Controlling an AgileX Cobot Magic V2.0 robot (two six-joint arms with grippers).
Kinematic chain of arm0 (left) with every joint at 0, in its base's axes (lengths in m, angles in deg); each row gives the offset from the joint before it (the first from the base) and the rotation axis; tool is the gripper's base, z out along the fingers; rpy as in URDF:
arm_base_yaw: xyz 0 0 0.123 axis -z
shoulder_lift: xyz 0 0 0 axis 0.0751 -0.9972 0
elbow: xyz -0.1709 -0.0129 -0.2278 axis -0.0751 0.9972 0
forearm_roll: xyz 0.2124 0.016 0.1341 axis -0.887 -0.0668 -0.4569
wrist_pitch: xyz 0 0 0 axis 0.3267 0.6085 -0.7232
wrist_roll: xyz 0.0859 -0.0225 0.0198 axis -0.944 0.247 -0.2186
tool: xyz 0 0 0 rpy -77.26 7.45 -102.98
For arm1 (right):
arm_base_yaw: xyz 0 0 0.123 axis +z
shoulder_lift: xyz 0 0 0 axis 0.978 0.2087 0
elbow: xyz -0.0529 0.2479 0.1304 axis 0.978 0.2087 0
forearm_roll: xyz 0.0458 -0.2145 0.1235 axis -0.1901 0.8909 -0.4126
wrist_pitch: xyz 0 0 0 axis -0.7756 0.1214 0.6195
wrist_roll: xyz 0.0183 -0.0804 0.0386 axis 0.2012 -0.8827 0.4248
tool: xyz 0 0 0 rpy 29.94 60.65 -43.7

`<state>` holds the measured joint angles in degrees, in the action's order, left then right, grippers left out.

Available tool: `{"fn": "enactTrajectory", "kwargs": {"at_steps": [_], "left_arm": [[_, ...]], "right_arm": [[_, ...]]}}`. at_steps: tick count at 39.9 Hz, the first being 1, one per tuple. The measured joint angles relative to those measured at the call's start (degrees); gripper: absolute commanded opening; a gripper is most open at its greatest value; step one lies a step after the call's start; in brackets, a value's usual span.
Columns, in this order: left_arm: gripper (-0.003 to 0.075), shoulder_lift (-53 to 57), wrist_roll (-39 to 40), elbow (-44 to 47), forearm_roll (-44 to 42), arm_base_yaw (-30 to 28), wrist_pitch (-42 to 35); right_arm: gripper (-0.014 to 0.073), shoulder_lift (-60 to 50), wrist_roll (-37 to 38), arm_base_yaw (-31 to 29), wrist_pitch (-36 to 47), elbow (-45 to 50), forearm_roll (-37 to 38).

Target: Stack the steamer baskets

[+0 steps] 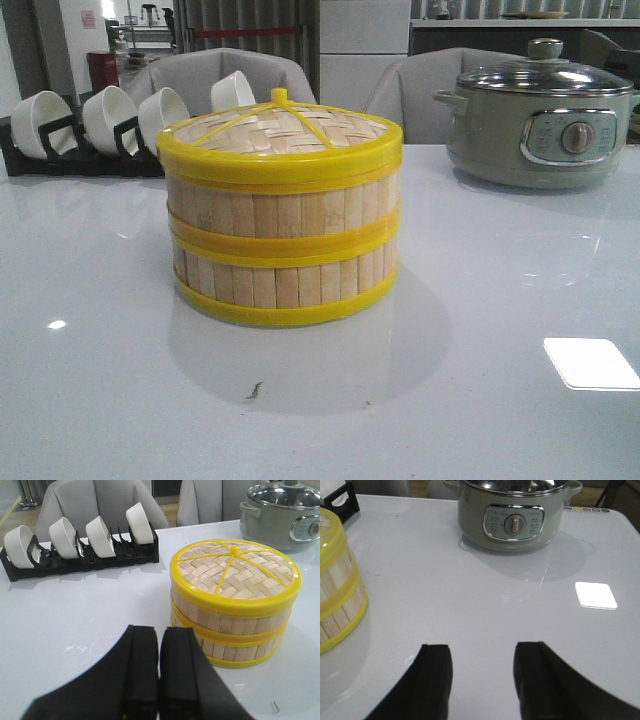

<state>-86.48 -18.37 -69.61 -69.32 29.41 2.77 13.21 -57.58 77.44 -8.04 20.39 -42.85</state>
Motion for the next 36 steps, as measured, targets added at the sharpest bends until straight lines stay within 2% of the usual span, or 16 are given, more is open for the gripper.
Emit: {"fn": "enactTrajectory", "kwargs": {"at_steps": [12,15,18,21,22,24,36], "left_arm": [[0.0095,0.0,0.0,0.0,0.0,0.0,0.0],[0.0095,0.0,0.0,0.0,0.0,0.0,0.0],[0.0095,0.0,0.0,0.0,0.0,0.0,0.0],[0.0095,0.0,0.0,0.0,0.0,0.0,0.0],[0.0095,0.0,0.0,0.0,0.0,0.0,0.0],[0.0095,0.0,0.0,0.0,0.0,0.0,0.0],[0.0095,0.0,0.0,0.0,0.0,0.0,0.0]], "right_arm": [[0.0407,-6.6,0.0,-2.0,4.0,4.6,0.0],[0.037,-7.3,0.0,-2.1,4.1,4.6,0.0],[0.0246,-7.5,0.0,-2.1,4.2,4.6,0.0],[0.0041,-7.5,0.0,-2.1,4.2,4.6,0.0],[0.0002,-7.5,0.0,-2.1,4.2,4.6,0.0],[0.0052,-7.5,0.0,-2.1,4.2,4.6,0.0],[0.0048,-7.5,0.0,-2.1,3.8,4.6,0.0]]}}
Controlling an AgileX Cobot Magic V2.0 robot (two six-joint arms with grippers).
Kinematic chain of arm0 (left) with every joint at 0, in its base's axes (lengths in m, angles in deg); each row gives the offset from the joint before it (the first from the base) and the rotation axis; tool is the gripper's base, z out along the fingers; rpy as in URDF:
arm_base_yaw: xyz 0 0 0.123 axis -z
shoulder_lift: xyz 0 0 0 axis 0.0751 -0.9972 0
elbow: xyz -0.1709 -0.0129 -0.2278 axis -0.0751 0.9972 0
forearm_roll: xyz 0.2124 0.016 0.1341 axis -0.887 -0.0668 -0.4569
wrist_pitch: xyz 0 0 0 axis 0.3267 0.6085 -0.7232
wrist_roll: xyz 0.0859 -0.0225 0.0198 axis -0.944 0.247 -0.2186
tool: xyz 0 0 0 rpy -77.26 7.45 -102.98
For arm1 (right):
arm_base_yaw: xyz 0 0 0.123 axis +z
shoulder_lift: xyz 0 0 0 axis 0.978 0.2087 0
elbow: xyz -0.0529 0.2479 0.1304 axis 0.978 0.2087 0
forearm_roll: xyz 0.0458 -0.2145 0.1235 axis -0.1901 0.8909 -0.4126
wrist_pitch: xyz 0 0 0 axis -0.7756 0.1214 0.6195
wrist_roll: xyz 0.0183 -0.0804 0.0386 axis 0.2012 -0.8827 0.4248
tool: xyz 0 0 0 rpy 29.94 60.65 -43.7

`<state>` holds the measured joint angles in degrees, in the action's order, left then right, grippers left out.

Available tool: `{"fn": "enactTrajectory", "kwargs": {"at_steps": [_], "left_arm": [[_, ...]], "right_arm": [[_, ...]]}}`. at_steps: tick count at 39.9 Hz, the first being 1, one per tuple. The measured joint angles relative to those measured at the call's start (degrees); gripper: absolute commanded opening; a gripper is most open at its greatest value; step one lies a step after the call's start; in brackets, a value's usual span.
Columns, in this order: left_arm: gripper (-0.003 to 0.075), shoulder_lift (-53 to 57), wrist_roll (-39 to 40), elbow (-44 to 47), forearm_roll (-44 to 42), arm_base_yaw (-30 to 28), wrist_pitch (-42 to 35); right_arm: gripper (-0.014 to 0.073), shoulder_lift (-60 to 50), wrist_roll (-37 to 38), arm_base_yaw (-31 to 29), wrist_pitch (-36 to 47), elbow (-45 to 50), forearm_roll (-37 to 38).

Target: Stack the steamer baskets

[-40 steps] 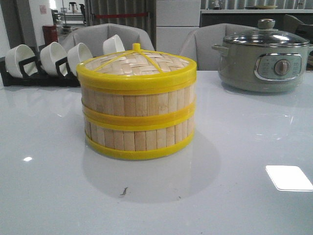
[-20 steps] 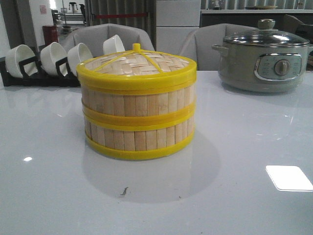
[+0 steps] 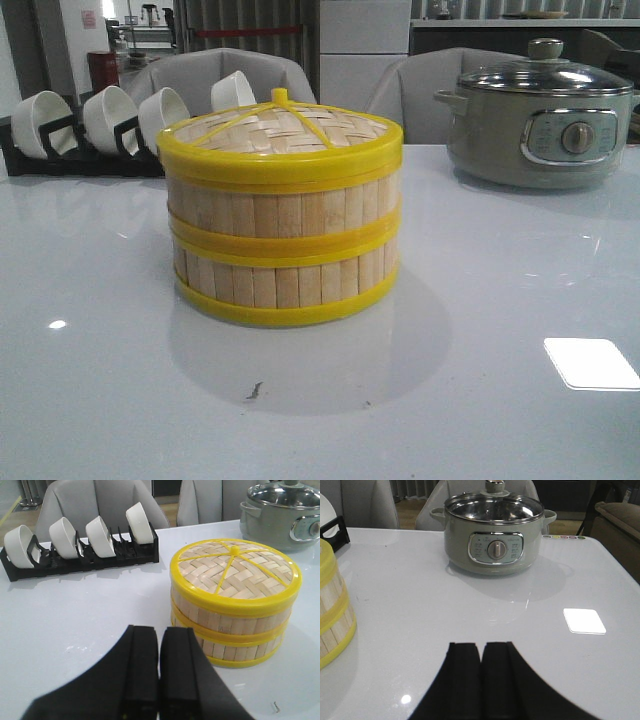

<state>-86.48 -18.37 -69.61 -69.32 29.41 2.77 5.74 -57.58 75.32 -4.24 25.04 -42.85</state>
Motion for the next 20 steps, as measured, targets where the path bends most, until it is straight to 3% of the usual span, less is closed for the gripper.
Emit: {"fn": "enactTrajectory", "kwargs": {"at_steps": [20], "left_arm": [[0.0095,0.0,0.0,0.0,0.0,0.0,0.0]], "right_arm": [[0.0048,0.0,0.0,0.0,-0.6,0.0,0.0]]}}
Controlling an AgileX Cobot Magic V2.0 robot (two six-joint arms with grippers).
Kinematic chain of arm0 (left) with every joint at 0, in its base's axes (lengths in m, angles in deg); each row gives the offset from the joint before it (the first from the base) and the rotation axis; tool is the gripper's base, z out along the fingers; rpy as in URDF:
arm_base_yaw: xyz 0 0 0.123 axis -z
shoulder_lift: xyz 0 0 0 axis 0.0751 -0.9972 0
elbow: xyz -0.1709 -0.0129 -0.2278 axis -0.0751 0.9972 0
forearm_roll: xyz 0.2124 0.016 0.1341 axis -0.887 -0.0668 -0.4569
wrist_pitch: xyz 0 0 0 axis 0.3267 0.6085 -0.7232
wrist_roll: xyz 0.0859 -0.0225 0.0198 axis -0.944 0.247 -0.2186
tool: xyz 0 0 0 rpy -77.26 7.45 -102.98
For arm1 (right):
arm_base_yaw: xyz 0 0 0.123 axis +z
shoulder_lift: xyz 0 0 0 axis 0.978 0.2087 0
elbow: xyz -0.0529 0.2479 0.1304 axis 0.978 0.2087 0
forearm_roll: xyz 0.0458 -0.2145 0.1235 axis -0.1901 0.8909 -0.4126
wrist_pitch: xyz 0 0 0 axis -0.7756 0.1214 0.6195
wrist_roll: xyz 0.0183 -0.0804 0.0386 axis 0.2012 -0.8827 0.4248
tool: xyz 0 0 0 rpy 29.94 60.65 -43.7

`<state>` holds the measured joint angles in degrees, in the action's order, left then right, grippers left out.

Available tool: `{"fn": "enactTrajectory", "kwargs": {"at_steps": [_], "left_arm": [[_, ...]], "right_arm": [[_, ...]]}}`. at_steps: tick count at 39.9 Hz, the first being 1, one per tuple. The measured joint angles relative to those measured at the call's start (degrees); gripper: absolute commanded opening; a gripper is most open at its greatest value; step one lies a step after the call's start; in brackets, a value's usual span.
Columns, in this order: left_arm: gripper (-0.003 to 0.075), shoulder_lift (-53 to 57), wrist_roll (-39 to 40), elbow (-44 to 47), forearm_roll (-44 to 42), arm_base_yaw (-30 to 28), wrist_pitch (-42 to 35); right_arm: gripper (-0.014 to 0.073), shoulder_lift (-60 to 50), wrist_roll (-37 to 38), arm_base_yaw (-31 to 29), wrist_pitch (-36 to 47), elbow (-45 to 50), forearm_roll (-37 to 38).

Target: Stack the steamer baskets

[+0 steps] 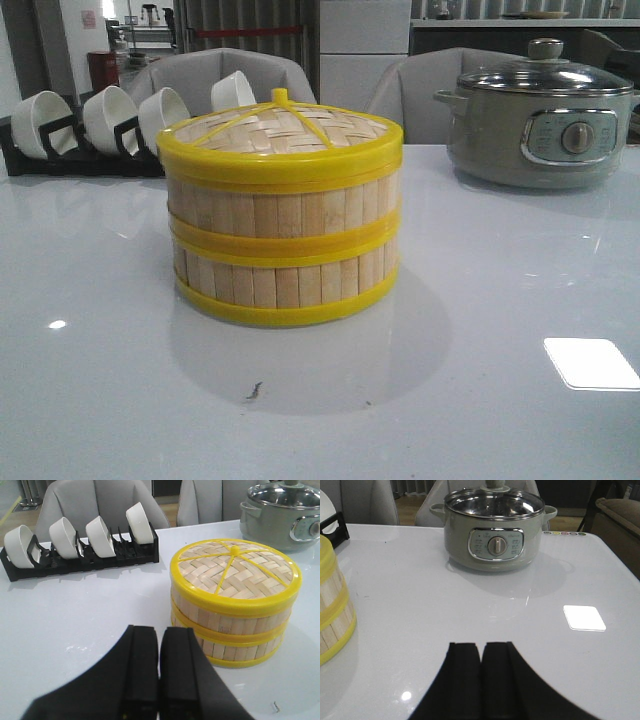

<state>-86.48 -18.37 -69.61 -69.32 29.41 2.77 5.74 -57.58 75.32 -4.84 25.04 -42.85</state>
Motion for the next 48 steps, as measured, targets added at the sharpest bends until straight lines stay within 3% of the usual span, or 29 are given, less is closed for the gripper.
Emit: {"fn": "enactTrajectory", "kwargs": {"at_steps": [24,30,40,48], "left_arm": [[0.0095,0.0,0.0,0.0,-2.0,0.0,0.0],[0.0095,0.0,3.5,0.0,-1.4,-1.2,-0.4],[0.0095,4.4,6.1,0.9,2.9,-11.7,-2.3],[0.0095,10.5,6.2,6.1,3.6,-17.9,-9.9]], "right_arm": [[0.0048,0.0,0.0,0.0,0.0,0.0,0.0],[0.0048,0.0,0.0,0.0,0.0,0.0,0.0],[0.0048,0.0,0.0,0.0,-0.1,0.0,0.0],[0.0048,0.0,0.0,0.0,-0.1,0.0,0.0]]}}
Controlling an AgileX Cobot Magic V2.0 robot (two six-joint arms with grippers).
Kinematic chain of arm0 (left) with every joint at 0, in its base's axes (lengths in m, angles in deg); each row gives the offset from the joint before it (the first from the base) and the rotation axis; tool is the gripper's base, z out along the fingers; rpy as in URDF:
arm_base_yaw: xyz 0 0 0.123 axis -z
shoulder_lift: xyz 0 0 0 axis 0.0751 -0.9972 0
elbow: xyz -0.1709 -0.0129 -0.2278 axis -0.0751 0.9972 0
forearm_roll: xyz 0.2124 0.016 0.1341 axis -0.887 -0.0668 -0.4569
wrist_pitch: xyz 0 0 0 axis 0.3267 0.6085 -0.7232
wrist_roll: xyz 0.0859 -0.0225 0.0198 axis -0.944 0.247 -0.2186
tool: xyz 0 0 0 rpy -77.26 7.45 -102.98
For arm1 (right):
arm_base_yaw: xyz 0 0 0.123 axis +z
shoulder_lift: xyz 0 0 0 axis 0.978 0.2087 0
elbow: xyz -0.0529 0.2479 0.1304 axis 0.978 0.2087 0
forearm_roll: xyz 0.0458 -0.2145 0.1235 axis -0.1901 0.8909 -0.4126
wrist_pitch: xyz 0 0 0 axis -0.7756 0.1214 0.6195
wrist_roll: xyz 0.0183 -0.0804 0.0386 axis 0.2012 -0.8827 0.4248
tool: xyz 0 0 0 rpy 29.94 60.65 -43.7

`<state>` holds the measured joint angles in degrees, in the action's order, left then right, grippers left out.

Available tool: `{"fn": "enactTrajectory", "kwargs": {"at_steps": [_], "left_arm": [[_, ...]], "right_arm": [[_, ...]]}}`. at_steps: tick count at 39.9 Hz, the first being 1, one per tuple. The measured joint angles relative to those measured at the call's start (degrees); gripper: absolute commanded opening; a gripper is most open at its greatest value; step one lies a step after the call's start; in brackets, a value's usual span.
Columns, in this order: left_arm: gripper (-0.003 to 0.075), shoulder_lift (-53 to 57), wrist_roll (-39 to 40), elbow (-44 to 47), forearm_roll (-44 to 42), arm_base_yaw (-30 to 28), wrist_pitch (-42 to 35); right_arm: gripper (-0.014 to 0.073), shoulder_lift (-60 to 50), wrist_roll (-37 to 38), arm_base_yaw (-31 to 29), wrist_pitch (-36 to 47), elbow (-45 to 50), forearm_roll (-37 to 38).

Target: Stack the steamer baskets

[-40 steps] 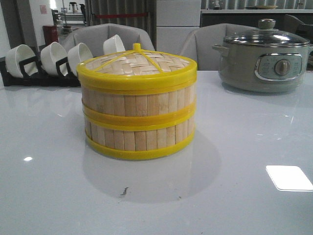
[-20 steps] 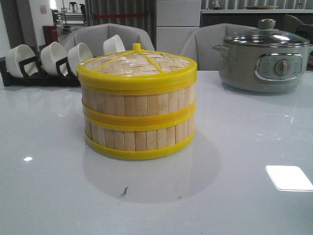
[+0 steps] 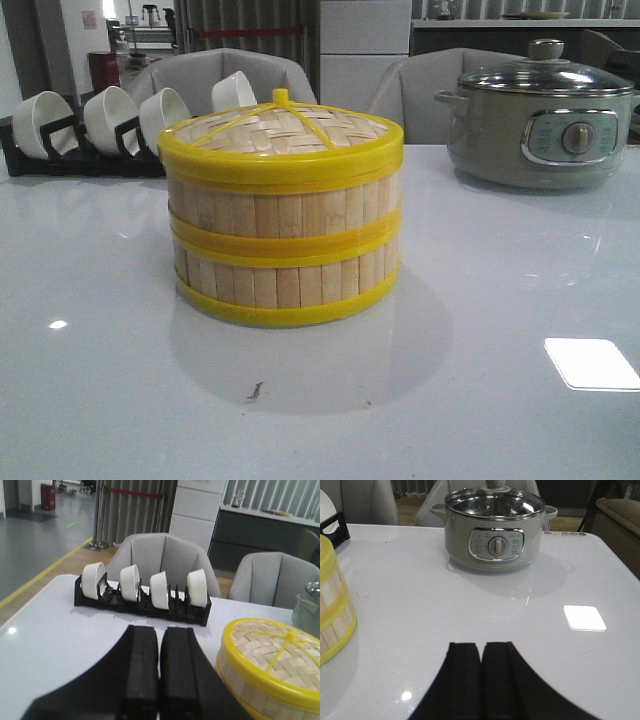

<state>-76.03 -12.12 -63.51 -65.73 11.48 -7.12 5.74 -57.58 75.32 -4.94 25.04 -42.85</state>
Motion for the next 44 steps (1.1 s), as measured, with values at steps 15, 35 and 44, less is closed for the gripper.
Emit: {"fn": "enactTrajectory", "kwargs": {"at_steps": [15,35,44], "left_arm": [[0.0095,9.7,0.0,18.0,1.9,-1.5,-10.9],[0.0095,15.4,0.1,25.3,2.9,-1.6,-14.2],[0.0095,15.4,0.1,25.3,2.8,-2.1,-12.9]], "right_arm": [[0.0048,0.0,0.0,0.0,0.0,0.0,0.0],[0.0048,0.0,0.0,0.0,0.0,0.0,0.0],[0.0048,0.0,0.0,0.0,0.0,0.0,0.0]]}}
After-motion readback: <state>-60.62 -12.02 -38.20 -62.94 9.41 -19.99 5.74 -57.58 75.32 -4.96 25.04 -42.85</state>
